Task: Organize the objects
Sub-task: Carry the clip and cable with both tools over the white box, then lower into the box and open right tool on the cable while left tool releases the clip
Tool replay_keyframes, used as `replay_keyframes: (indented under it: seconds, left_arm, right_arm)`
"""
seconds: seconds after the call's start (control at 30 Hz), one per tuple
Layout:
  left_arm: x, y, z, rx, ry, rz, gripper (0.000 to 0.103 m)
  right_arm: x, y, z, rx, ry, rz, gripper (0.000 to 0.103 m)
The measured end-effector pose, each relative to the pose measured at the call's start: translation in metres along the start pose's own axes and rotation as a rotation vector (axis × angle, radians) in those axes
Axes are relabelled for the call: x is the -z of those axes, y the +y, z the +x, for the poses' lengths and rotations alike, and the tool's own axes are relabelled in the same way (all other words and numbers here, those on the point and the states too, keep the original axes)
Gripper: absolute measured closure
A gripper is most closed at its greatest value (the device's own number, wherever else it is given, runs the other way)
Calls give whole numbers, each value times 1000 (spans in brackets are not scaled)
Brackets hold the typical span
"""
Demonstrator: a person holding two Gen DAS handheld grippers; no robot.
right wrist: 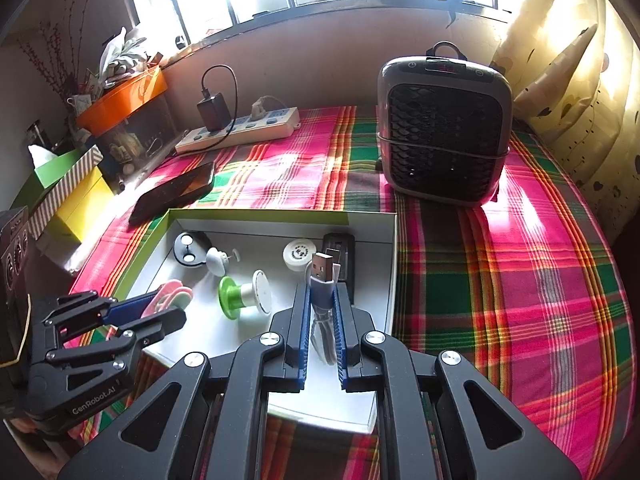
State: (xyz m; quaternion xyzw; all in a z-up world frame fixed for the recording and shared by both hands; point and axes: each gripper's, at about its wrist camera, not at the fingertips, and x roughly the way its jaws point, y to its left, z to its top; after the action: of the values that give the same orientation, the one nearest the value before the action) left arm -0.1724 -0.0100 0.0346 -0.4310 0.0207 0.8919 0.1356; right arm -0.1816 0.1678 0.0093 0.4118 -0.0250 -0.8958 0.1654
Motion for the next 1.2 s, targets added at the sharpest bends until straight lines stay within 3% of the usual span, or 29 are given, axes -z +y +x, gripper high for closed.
replay_keyframes:
  seconds: [1.2]
  left_arm:
    - [-15, 9, 35, 4, 52, -25, 82]
  right_arm:
    - [-19, -13, 40, 69, 46, 2, 92]
